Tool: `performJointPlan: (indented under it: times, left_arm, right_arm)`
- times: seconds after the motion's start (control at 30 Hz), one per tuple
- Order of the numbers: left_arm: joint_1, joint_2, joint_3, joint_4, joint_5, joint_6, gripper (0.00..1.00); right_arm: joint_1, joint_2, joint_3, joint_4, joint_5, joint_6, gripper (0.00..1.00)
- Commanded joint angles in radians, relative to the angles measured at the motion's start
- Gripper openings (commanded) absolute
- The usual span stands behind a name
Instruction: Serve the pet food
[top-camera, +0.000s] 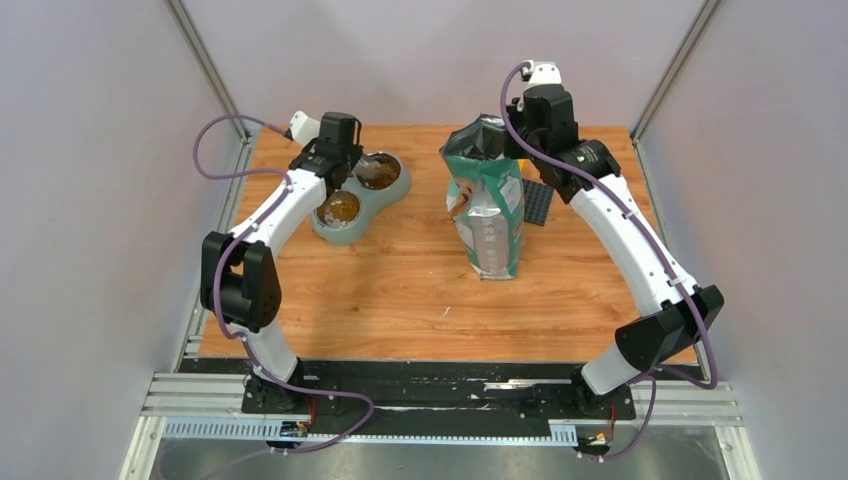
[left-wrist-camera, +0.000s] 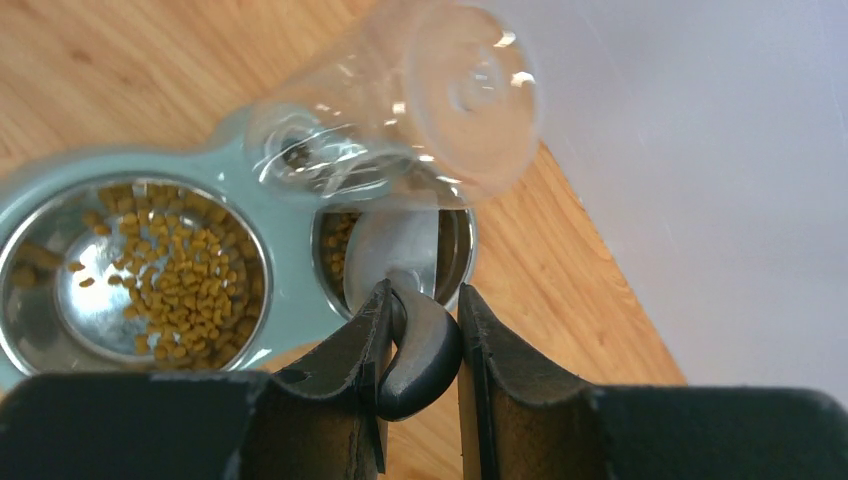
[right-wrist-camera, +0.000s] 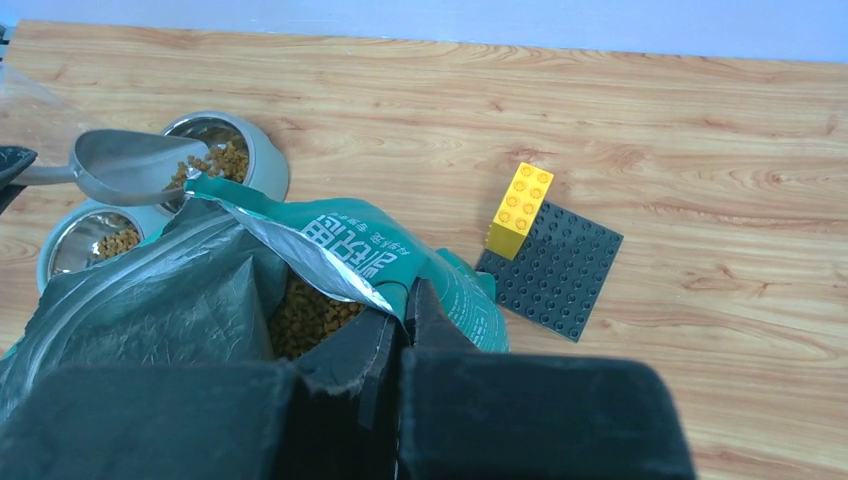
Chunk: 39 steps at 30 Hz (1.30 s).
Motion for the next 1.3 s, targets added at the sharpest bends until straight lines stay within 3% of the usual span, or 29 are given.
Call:
performJointPlan:
  times: [0.0,0.3,0.5,0.97,1.27]
  left_arm:
    - [-0.047,0.042,0.104,0.053,-0.175,0.246,0.00]
    - [-0.155,0.089,0.170,0.161,-0.226,0.732,0.00]
    - [-0.180,0.050,0.144,0.241,-0.194,0.925,0.00]
    - [-0.179,-0.159,0.255,0.108,0.106,0.953,0.00]
    - [-0.180,-0.340,0.258,0.207,0.369,0.938,0.00]
  right_arm:
    - [-0.031,-0.037,0.043,0.110,0.055,-0.024,0.00]
    - [-0.041,-0.041,0.037,0.110,0.052,-0.024,0.00]
    - [-0.049,-0.044,0.034,0.110,0.044,-0.024,0.00]
    - [-0.060,-0.042,0.033,0.110,-0.001,-0.008,0.00]
    - [-0.062,-0.039,0.030,0.110,-0.047,0.014,0.00]
